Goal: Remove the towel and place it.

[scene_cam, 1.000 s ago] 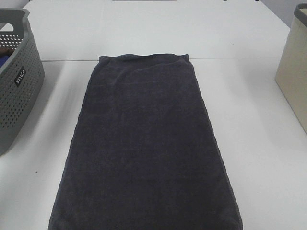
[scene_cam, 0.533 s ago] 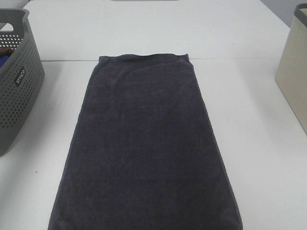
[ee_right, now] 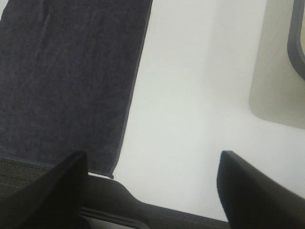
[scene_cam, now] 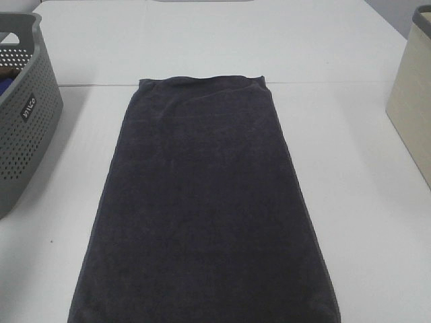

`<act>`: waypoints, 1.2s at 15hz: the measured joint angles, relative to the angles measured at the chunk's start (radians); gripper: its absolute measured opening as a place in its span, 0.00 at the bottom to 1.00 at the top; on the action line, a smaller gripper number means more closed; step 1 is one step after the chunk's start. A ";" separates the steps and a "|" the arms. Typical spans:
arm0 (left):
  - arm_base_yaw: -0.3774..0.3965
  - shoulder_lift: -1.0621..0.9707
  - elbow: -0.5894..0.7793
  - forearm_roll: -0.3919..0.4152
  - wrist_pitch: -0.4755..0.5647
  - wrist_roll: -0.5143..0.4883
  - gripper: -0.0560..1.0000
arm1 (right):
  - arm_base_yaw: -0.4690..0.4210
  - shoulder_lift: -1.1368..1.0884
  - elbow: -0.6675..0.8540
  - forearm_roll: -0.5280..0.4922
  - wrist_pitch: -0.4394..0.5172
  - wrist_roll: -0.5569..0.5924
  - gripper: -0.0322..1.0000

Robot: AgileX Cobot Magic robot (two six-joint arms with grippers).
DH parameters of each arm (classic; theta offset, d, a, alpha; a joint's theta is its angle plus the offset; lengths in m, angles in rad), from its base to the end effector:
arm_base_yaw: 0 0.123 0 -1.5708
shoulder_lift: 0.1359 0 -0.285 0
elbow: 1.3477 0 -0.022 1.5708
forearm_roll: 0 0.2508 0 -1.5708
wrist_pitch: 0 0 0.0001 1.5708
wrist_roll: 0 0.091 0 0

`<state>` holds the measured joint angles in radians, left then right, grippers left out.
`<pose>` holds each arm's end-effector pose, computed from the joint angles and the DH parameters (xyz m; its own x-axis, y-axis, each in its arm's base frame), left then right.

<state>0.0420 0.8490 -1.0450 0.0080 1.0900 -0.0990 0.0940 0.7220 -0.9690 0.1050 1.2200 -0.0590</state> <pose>0.1398 0.0065 0.3859 -0.7137 -0.1252 -0.6892 -0.1153 0.9915 -0.0607 0.0994 0.0184 0.3716 -0.7661 -0.0950 -0.6356 -0.1730 0.9830 0.0616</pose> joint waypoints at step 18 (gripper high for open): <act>0.000 -0.854 0.502 0.001 0.032 0.111 0.82 | 0.000 -0.679 0.469 -0.078 -0.153 -0.050 0.74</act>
<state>0.0420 -0.0050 -0.5430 0.0090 1.1220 0.0120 0.0940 0.0430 -0.5000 0.0270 1.0670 -0.1090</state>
